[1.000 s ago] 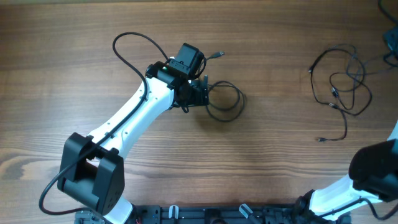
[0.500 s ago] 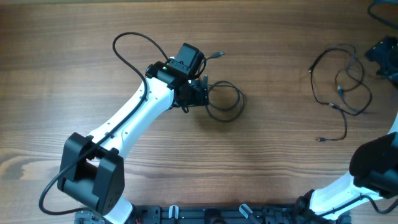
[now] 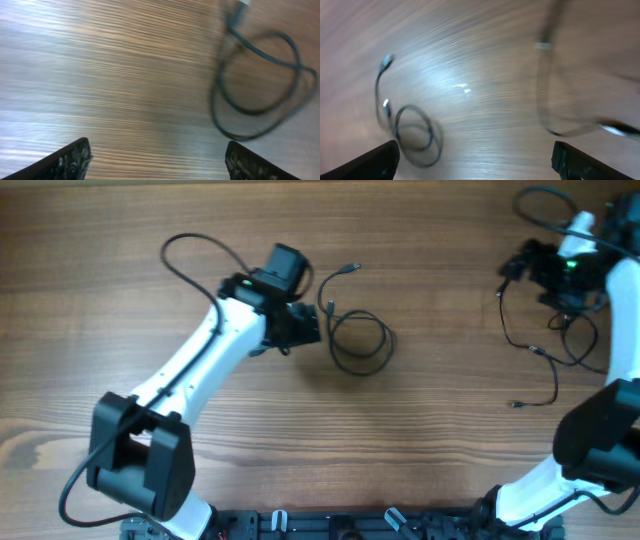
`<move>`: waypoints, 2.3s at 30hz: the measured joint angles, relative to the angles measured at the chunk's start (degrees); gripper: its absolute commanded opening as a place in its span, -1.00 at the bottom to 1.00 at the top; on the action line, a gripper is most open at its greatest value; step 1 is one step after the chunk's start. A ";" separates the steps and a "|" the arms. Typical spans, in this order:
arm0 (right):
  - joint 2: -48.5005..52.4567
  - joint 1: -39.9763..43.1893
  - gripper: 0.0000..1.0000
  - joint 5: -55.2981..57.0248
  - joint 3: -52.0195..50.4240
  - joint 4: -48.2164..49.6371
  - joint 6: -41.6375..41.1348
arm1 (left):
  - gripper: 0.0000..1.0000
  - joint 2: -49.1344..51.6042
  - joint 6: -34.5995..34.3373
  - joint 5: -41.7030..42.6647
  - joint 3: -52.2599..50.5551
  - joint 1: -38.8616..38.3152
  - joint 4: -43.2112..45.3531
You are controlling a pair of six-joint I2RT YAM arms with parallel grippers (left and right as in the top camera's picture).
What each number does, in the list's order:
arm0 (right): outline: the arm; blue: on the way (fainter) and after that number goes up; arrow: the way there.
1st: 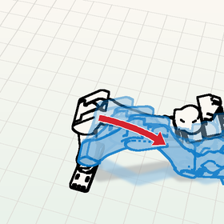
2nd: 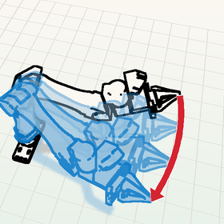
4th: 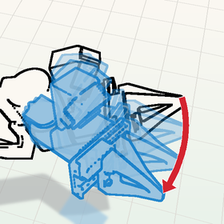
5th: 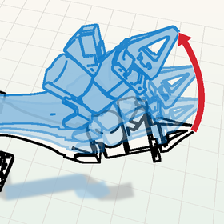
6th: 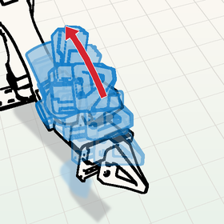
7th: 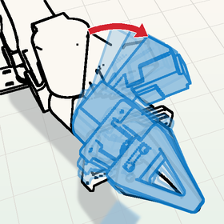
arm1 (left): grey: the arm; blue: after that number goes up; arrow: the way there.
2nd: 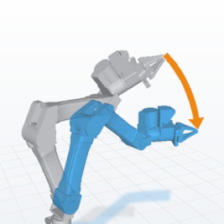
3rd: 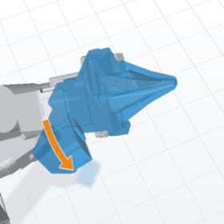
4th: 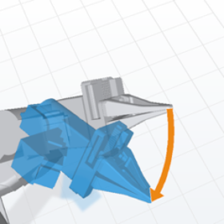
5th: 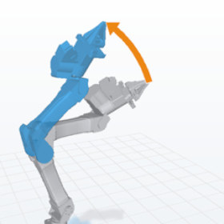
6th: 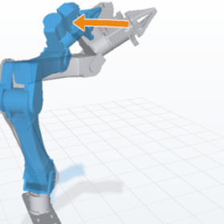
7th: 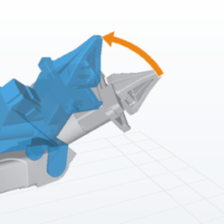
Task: Untangle cables
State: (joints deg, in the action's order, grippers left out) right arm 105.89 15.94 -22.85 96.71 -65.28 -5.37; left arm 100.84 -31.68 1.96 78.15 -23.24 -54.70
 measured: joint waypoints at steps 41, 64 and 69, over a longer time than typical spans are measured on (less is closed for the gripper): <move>0.85 -35.56 -0.91 17.79 -33.70 38.12 -7.87 | 1.00 0.00 -1.25 1.42 -0.02 18.45 -7.91; -31.21 -35.52 -0.91 12.61 -16.50 43.74 -10.95 | 1.00 0.00 -1.25 1.60 -0.02 18.45 -7.91; -31.21 -35.47 -0.91 8.39 -16.50 41.88 -14.29 | 1.00 0.00 -1.07 3.50 -0.02 18.45 -7.78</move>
State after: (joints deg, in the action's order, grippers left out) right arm 74.67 -19.53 -14.46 80.20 -23.40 -19.66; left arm 100.84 -32.75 5.45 78.13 -4.80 -62.48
